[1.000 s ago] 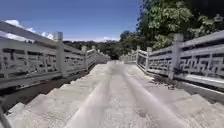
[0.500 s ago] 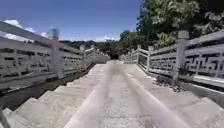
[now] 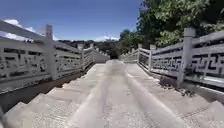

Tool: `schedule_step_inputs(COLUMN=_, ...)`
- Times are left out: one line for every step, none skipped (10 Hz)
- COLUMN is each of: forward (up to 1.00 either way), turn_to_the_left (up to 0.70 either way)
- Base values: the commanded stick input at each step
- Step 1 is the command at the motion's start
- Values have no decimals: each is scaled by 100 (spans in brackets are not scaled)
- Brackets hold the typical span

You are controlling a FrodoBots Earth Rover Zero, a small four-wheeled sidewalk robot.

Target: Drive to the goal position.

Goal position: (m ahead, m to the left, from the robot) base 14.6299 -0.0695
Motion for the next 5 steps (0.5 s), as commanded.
schedule_step_inputs(forward=45, turn_to_the_left=0)
schedule_step_inputs(forward=45, turn_to_the_left=0)
schedule_step_inputs(forward=45, turn_to_the_left=0)
schedule_step_inputs(forward=45, turn_to_the_left=0)
schedule_step_inputs(forward=45, turn_to_the_left=0)
